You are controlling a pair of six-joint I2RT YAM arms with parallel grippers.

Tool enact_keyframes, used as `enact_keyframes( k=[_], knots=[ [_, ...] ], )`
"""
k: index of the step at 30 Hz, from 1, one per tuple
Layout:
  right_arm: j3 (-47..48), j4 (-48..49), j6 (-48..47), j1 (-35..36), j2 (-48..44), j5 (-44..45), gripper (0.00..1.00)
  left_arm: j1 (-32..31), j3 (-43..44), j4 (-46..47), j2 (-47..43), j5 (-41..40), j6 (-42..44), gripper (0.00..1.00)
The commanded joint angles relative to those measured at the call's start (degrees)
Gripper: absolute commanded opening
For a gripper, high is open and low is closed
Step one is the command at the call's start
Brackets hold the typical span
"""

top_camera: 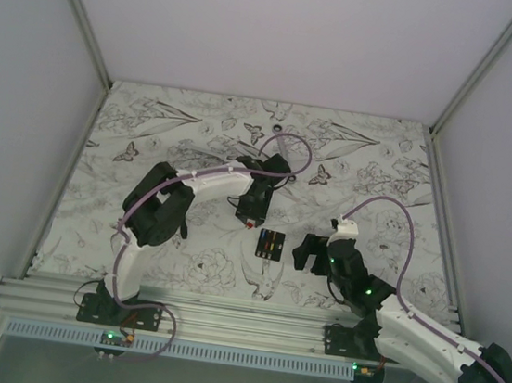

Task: Snap on the fuse box
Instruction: Pick up the fuse from the center of the board.

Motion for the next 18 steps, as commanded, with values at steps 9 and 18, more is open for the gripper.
enact_keyframes(
  k=[9,18],
  knots=[
    [0.58,0.95,-0.82,-0.36,0.23,0.23,0.99,0.00,1.01,-2.51,2.49,1.18,9.87,0.37],
    [0.76,1.04,-0.92,-0.36,0.70,0.15,0.99,-0.10,1.60,-2.79,3.68,2.09,15.22,0.36]
  ],
)
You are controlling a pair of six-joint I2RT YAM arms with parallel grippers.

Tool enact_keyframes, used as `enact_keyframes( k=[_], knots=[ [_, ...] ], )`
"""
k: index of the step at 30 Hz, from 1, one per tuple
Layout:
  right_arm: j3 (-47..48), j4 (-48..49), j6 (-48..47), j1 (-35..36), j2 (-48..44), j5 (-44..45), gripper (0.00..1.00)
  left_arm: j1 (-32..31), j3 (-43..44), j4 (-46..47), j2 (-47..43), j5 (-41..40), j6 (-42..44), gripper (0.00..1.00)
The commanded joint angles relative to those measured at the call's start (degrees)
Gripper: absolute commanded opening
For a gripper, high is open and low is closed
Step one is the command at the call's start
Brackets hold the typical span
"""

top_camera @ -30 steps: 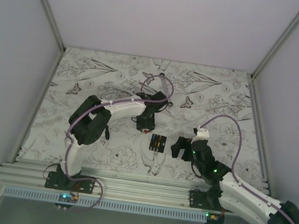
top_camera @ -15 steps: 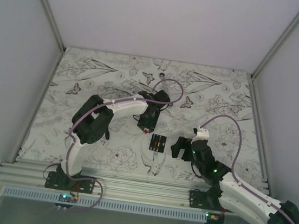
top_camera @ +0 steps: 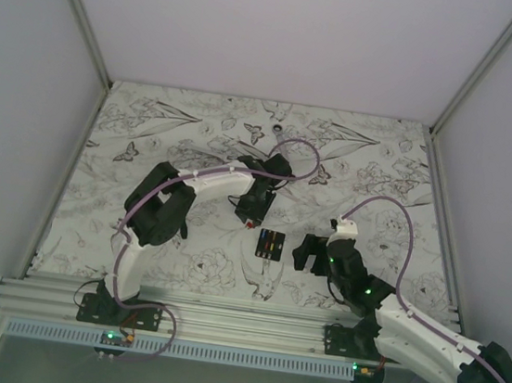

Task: Snap on the fuse box
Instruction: Pick up the fuse from the center of the board.

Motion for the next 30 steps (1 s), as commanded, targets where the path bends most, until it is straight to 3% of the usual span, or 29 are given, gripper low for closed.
enact_keyframes(
  k=[1,12,18,30],
  knots=[
    [0.76,1.00,-0.71,-0.37,0.21,0.09,0.99,-0.10,0.52,-2.37,2.98,0.59,3.72,0.36],
    [0.84,1.01,-0.71,-0.40,0.34,0.01,0.99,-0.22,1.26,-2.47,4.46,1.28,3.71,0.28],
    [0.59,2.88,-0.95,-0.37,0.23,-1.86,0.99,-0.05,0.49,-2.56,2.13,1.70,-1.02,0.23],
    [-0.12,24.68,-0.79,-0.06,5.69,-13.64,0.96,-0.17,-0.48,-2.40,-10.68,1.63,-17.71,0.21]
  ],
)
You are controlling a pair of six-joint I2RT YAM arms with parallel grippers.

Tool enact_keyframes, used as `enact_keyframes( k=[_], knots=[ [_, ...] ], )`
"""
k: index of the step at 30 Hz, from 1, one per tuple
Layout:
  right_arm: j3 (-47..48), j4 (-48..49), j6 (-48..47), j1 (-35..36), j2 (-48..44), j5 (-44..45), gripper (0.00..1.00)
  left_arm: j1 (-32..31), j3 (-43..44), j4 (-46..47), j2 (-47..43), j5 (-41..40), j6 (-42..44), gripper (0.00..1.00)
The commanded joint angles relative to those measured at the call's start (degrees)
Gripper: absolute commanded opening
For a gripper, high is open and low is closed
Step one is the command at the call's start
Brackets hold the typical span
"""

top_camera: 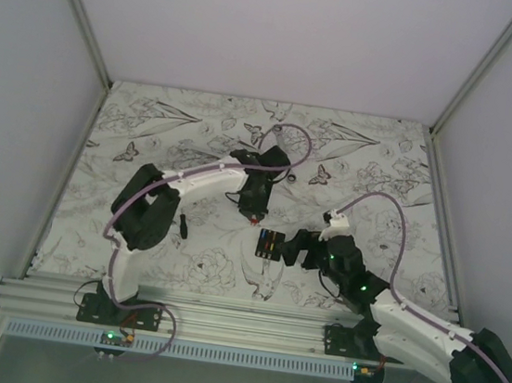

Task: Snap on the fuse box
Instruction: Pick up the fuse from the center of the board.

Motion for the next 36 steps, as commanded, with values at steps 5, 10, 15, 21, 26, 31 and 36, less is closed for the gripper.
enact_keyframes(
  k=[5,10,15,21,26,31,36],
  knots=[
    [-2.03,27.99,-0.13,0.22,4.17,-6.68,0.91,-1.35,-0.60,-0.12,-11.73,-0.63,-13.71,0.22],
    [-2.89,39.56,0.30,0.30,7.68,-7.88,0.76,-3.14,-2.53,2.96,-16.74,-1.67,-17.90,0.22],
    [-2.16,44.41,-0.52,0.45,10.29,-8.33,0.65,-4.65,-4.35,5.24,-20.26,-2.02,-19.30,0.22],
    [-0.74,47.08,-1.18,0.40,13.23,-9.52,0.55,-5.83,-5.02,6.33,-21.85,-1.84,-19.58,0.22],
    [-0.23,49.01,-1.68,0.50,14.56,-9.76,0.51,-6.13,-5.42,6.82,-22.55,-1.40,-19.62,0.22],
    [0.48,49.13,-2.48,0.50,15.09,-9.55,0.46,-6.28,-5.51,7.16,-22.54,-0.70,-19.60,0.22],
    [0.80,49.24,-2.74,0.47,15.70,-9.52,0.41,-6.41,-5.47,7.49,-22.48,-0.16,-19.56,0.22]
  ],
)
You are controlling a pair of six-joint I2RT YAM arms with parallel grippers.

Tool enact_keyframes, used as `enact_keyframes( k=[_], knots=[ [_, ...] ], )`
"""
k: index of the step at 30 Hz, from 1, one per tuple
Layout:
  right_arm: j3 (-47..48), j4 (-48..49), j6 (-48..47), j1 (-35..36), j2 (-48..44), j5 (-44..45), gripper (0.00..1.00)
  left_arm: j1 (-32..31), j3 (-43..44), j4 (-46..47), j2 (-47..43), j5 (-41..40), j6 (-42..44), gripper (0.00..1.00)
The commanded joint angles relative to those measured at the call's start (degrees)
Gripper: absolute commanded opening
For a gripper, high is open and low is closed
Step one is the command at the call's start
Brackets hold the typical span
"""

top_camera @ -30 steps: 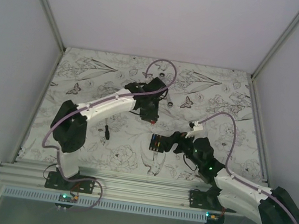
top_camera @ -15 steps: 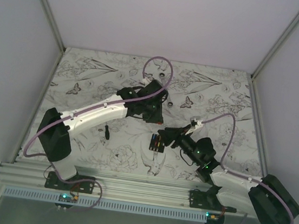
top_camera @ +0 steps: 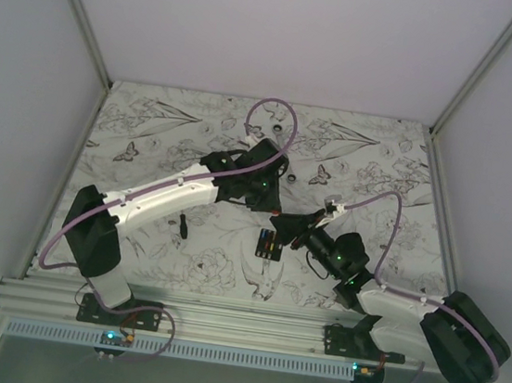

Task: Snap on the fuse box
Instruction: Pick up the fuse from the center of the board.

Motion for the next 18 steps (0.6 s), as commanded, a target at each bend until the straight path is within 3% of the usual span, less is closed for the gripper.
enact_keyframes(
  k=[1,6,18],
  knots=[
    [2.02,3.15,-1.57,0.39,0.65,-0.03,0.40,-0.42,-0.70,0.54,-1.68,0.70,-0.64,0.22],
    [2.10,3.17,-1.63,0.33,1.15,0.24,0.36,-0.76,-0.92,0.83,-1.86,1.00,-0.72,0.22],
    [1.93,2.90,-2.24,0.38,0.82,0.07,0.09,-0.86,-1.49,1.43,-2.33,1.61,-0.41,0.23]
  ],
)
